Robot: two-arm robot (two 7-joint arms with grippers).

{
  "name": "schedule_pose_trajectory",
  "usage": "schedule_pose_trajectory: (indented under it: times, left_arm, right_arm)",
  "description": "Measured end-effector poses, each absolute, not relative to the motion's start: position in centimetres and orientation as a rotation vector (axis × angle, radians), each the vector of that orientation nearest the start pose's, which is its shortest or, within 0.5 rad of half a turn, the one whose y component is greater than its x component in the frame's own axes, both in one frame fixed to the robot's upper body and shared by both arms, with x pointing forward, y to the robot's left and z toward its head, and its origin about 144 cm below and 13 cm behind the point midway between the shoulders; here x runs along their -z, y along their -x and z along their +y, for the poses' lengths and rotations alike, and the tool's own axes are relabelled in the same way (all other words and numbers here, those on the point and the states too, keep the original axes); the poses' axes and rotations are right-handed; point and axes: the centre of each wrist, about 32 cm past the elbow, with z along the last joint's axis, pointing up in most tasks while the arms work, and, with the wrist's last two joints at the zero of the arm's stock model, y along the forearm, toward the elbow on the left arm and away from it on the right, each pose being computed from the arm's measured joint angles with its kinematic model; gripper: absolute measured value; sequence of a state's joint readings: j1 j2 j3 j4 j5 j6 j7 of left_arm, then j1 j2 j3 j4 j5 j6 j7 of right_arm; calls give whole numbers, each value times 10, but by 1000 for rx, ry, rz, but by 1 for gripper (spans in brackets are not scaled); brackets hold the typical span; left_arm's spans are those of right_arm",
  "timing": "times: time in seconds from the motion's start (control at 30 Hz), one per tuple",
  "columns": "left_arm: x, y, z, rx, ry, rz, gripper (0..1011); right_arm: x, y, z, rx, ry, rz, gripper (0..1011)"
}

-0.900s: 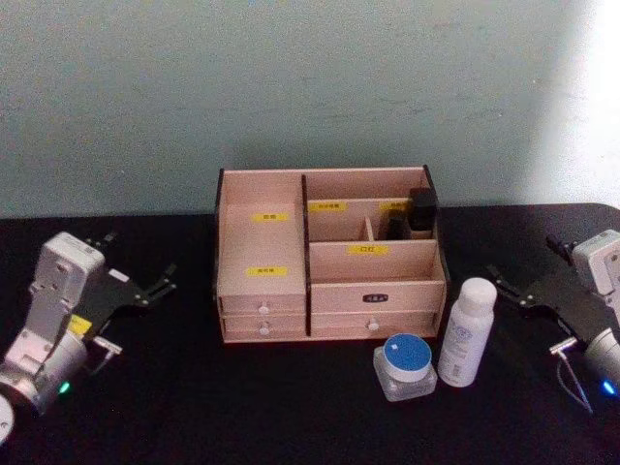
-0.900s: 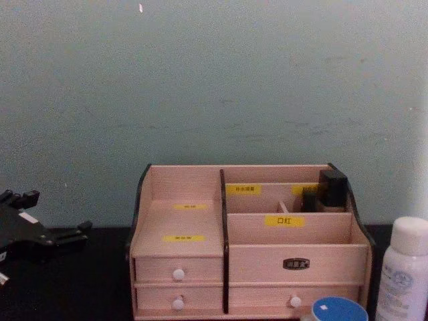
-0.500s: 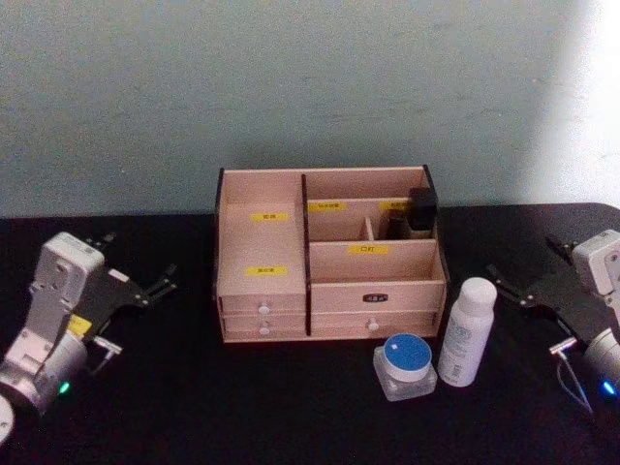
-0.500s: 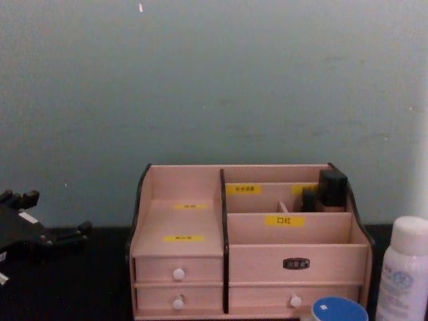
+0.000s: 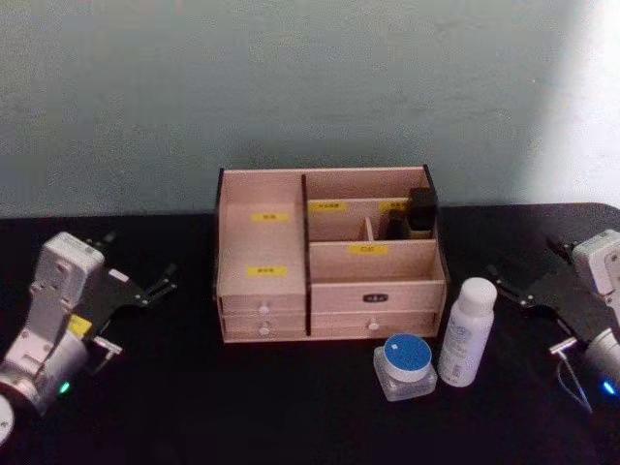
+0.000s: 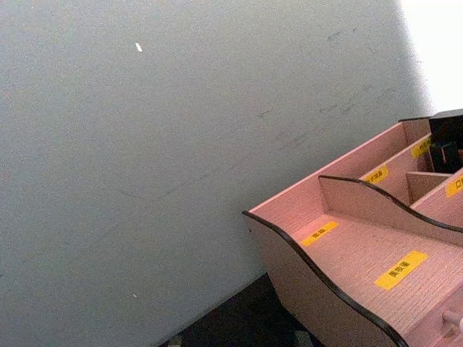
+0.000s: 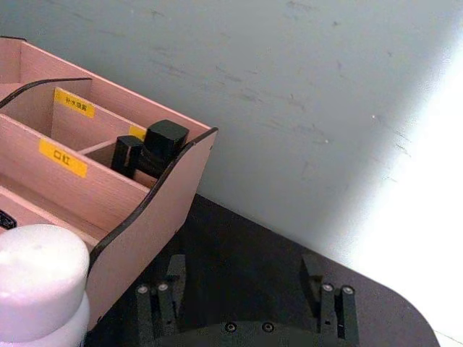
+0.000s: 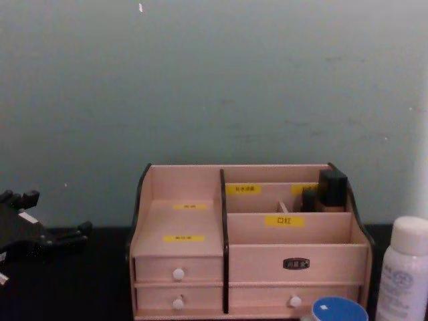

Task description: Pick up the facial cleanser and watermelon frost from the table and place them into the tiered storage box.

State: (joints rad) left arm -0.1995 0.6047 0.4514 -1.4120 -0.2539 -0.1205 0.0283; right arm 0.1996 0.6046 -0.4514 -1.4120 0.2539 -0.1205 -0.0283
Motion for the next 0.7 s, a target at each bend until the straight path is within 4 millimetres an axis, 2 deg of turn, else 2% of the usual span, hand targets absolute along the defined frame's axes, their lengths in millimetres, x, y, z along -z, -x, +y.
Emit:
schedule_pose_trajectory:
  times: [0.43,0.7]
  left_arm:
    - [-1140,-489,310,-1248,-304,-285,1001]
    - [-1140,-489,310,-1248,-304,-285,1001]
  right_arm:
    - [-1140,-488,-310,1248,303,-284,1002]
    - [-1143,-476,-311,1231,286,-250,1002]
